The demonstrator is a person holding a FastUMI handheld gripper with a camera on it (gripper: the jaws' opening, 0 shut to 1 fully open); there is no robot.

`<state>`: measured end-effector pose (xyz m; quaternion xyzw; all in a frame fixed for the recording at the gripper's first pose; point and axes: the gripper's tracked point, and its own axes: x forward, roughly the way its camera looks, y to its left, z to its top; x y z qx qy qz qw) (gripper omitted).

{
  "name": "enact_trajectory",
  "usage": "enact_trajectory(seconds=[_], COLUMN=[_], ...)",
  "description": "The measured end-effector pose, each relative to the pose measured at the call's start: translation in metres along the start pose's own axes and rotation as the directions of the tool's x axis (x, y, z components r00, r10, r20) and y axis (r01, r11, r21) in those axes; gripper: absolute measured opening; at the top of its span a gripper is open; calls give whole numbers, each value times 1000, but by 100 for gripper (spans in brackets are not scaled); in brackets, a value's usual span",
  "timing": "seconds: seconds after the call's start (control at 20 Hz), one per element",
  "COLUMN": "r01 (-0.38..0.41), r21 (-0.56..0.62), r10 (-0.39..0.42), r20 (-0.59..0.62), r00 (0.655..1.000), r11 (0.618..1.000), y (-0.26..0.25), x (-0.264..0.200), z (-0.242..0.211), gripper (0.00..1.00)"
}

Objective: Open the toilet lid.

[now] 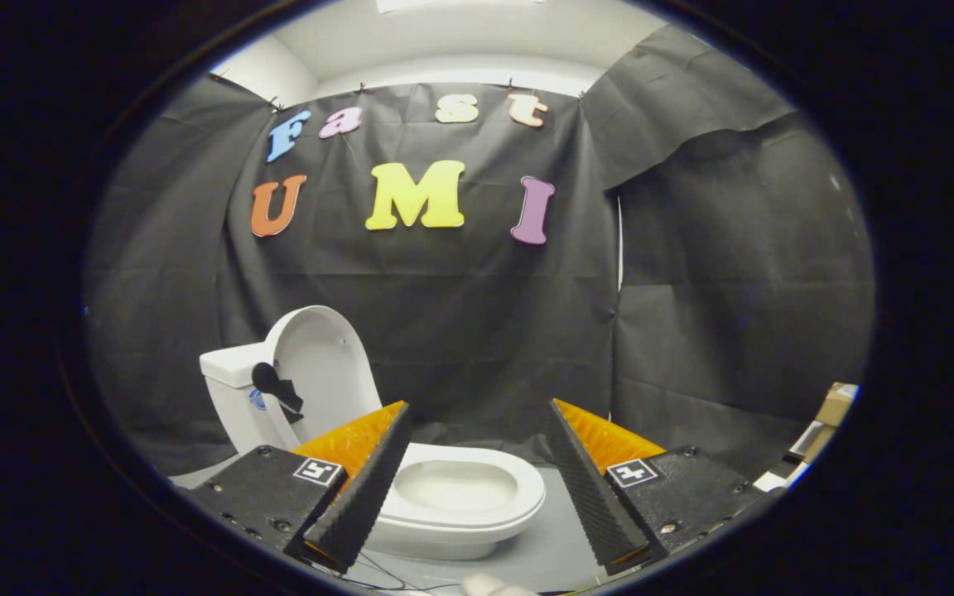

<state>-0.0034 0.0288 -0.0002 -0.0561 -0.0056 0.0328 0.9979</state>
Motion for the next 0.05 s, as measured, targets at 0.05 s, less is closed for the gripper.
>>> enact_trajectory(seconds=[0.05], r01=[-3], r21=[-2], r10=[3], r20=[4], r00=[1000], r11=[1000], y=[1], x=[0], z=[1], gripper=[100])
